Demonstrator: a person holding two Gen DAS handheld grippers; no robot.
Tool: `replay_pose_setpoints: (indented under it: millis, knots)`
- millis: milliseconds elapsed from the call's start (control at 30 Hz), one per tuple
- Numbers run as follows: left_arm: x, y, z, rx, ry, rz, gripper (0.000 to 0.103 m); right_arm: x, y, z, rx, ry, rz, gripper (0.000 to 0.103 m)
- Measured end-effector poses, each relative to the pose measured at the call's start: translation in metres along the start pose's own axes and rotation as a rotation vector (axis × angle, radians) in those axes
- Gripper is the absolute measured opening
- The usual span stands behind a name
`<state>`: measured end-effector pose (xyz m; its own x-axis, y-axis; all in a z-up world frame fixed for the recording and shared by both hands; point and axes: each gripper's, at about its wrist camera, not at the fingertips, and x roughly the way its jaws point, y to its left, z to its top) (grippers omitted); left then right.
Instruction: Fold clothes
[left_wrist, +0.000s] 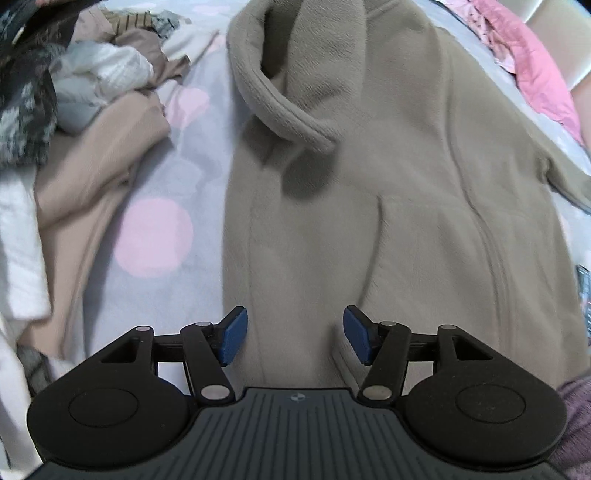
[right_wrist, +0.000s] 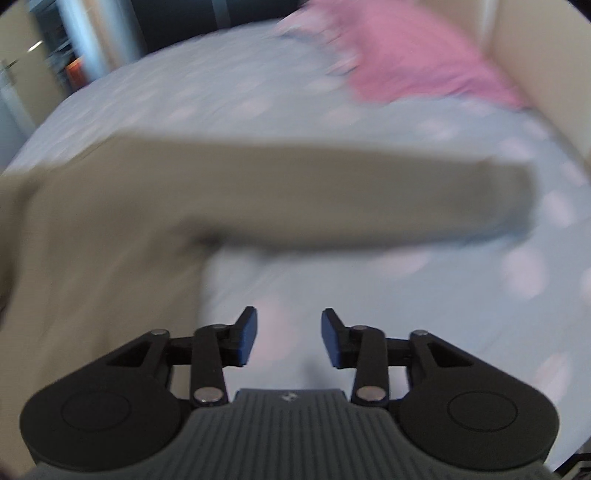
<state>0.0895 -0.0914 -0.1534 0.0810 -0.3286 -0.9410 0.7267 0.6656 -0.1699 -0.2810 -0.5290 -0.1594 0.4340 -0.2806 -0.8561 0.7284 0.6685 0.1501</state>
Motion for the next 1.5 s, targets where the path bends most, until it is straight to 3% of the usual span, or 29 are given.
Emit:
replay_pose_setpoints:
  millis: [167,333,467,667,700,833,867,1000,1100,1167,1233,1300,1367,1500]
  knots:
    - [-0.006,-0.001,-0.025,0.008,0.038,-0.011,0.059,-0.001,0.048,-0.057,-0.068,0.092,0.088,0.046]
    - [-0.014,0.0,-0.055,0.009,0.065,-0.062,0.066,0.001,0.056,-0.101,-0.038,0.175,0.103,0.046]
    - [-0.016,0.0,-0.069,-0.013,0.078,-0.047,0.066,-0.004,0.049,-0.119,0.042,0.189,0.118,0.046]
    - [-0.003,-0.006,-0.08,-0.011,0.116,-0.032,0.066,-0.01,0.058,-0.128,0.002,0.162,0.112,0.046]
    - [0.003,-0.006,-0.081,-0.01,0.127,-0.013,0.064,-0.011,0.06,-0.129,-0.008,0.163,0.117,0.046]
    - [0.006,-0.003,-0.082,-0.039,0.101,0.004,0.023,-0.004,0.071,-0.129,-0.053,0.184,0.125,0.046]
    - [0.0,-0.003,-0.082,-0.036,0.074,-0.015,0.013,-0.002,0.073,-0.129,-0.059,0.191,0.123,0.046]
    - [-0.041,0.003,-0.085,-0.06,-0.083,-0.164,0.01,-0.001,0.075,-0.123,-0.059,0.199,0.116,0.046]
    - [-0.06,0.034,-0.091,-0.212,-0.149,-0.282,0.01,-0.001,0.082,-0.118,-0.072,0.196,0.11,0.046]
    - [-0.063,0.073,-0.098,-0.411,-0.169,-0.462,0.01,0.003,0.09,-0.116,-0.094,0.193,0.108,0.046]
    - [-0.055,0.107,-0.106,-0.598,-0.162,-0.534,0.01,0.003,0.095,-0.113,-0.11,0.191,0.116,0.046]
    - [-0.044,0.127,-0.114,-0.684,-0.117,-0.438,0.01,0.003,0.098,-0.11,-0.115,0.187,0.13,0.046]
    - [-0.036,0.126,-0.113,-0.642,-0.087,-0.303,0.01,0.002,0.097,-0.107,-0.113,0.182,0.142,0.046]
    - [-0.029,0.107,-0.102,-0.521,-0.072,-0.188,0.01,0.004,0.094,-0.105,-0.079,0.195,0.162,0.046]
